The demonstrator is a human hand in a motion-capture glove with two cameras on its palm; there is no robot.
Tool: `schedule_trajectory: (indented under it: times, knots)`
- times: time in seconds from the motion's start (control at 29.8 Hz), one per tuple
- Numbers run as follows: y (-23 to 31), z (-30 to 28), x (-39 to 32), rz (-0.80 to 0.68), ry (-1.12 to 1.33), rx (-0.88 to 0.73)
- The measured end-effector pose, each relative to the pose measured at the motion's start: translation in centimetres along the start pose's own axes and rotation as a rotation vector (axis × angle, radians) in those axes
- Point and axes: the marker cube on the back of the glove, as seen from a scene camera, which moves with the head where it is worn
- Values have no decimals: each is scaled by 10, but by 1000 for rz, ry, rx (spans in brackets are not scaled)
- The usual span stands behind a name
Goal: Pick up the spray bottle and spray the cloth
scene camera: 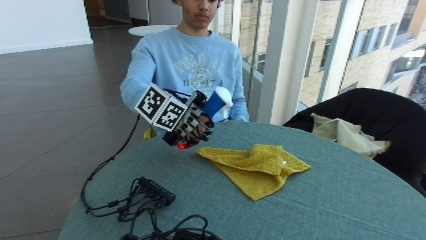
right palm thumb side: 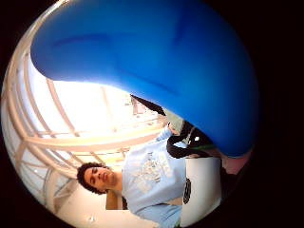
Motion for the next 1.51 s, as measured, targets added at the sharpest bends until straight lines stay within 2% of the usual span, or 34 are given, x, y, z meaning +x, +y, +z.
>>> schedule_trajectory:
  times: [0.44,1.51]
  knots:
    - [-3,12,0,28,33,-64]
    - [-3,21,-5,53,26,-89]
